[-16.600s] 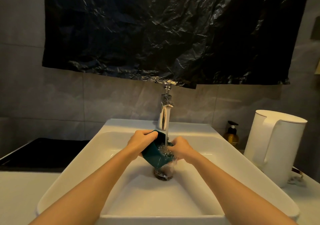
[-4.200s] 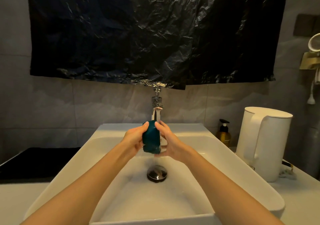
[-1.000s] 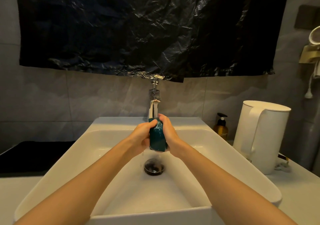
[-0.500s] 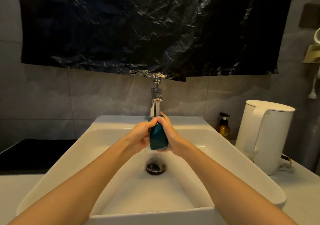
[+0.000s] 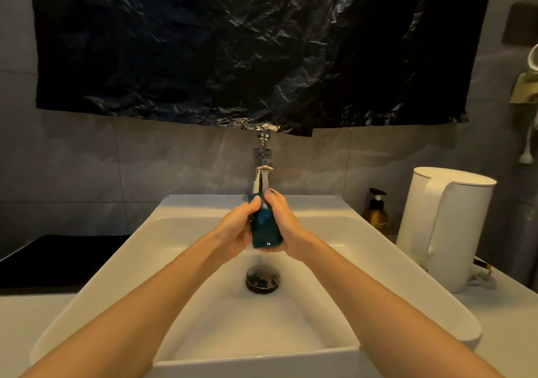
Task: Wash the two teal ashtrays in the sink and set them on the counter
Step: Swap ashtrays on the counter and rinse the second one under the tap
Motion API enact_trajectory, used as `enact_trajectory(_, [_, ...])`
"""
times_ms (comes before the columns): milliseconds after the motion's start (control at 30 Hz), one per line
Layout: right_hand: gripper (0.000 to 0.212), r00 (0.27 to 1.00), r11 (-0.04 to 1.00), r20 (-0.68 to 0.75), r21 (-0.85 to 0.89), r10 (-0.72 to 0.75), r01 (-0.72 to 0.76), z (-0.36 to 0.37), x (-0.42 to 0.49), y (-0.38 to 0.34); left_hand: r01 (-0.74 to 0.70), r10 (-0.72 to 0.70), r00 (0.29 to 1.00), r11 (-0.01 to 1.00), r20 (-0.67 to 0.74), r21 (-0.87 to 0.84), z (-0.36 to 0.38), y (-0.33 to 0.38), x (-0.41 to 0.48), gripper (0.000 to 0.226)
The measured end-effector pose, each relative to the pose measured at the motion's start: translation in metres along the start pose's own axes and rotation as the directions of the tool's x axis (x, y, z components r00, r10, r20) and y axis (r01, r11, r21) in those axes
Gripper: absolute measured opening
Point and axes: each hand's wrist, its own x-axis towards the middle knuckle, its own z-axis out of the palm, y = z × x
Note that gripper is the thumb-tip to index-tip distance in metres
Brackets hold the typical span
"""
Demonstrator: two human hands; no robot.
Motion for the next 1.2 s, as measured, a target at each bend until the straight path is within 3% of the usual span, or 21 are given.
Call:
enact_trajectory(133, [0.051, 0.992, 0.99, 0.003, 0.065, 0.125, -0.125, -0.002, -0.001, 0.001, 0.011, -0.01, 1.0, 0.996, -0.003, 0.084, 0.007, -0.003, -0.001, 0.03])
enact_trajectory(200, [0.045, 0.998, 0.997, 0.013, 0.029, 0.065, -0.066, -0.004, -0.003, 0.0, 0.015, -0.012, 0.999, 0.996, -0.031, 0.087, 0.006, 0.0, 0.0, 0.031])
enact_trajectory(367, [0.024, 0.955, 0.943, 0.08, -0.155, -0.286, 0.296, 0.0, -0.008, 0.002, 0.073, -0.081, 0.991, 0.994, -0.105, -0.08, -0.002, 0.012, 0.003, 0.033])
enact_trajectory(467, [0.025, 0.954, 0.951, 0.106, -0.102, -0.282, 0.292, 0.003, -0.009, 0.0, 0.054, -0.06, 0.994, 0.996, -0.088, -0.066, -0.004, 0.017, 0.001, 0.025])
enact_trajectory(633, [0.038, 0.988, 0.987, 0.014, -0.06, -0.151, 0.151, -0.004, -0.005, 0.001, 0.086, -0.092, 0.995, 0.989, -0.049, -0.118, -0.003, 0.014, 0.001, 0.032])
enact_trajectory(733, [0.036, 0.968, 0.965, -0.011, -0.074, -0.251, 0.25, -0.007, -0.004, 0.001, 0.077, -0.077, 0.997, 0.988, 0.006, -0.134, -0.003, 0.012, 0.002, 0.032])
enact_trajectory(833, [0.038, 0.903, 0.882, 0.013, -0.213, -0.428, 0.421, -0.007, 0.0, 0.008, 0.085, -0.087, 0.996, 0.987, -0.012, -0.134, -0.003, 0.01, 0.003, 0.029])
enact_trajectory(900, [0.039, 0.881, 0.849, 0.033, -0.253, -0.471, 0.463, -0.007, 0.002, 0.013, 0.091, -0.098, 0.995, 0.985, -0.037, -0.146, -0.001, 0.01, 0.004, 0.03])
enact_trajectory(1033, [0.037, 0.942, 0.939, -0.01, -0.078, -0.336, 0.334, -0.012, -0.001, 0.004, 0.047, -0.048, 0.999, 0.997, -0.011, -0.068, 0.002, 0.011, 0.005, 0.027])
enact_trajectory(1133, [0.037, 0.977, 0.976, 0.023, -0.043, -0.212, 0.213, -0.015, 0.0, 0.002, 0.032, -0.032, 0.999, 0.999, 0.011, -0.017, 0.002, 0.011, 0.003, 0.019])
enact_trajectory(1200, [0.035, 0.996, 0.996, 0.03, -0.004, -0.09, 0.09, -0.015, -0.002, 0.0, 0.016, -0.02, 0.999, 0.997, 0.048, 0.081, -0.001, 0.007, 0.002, 0.026])
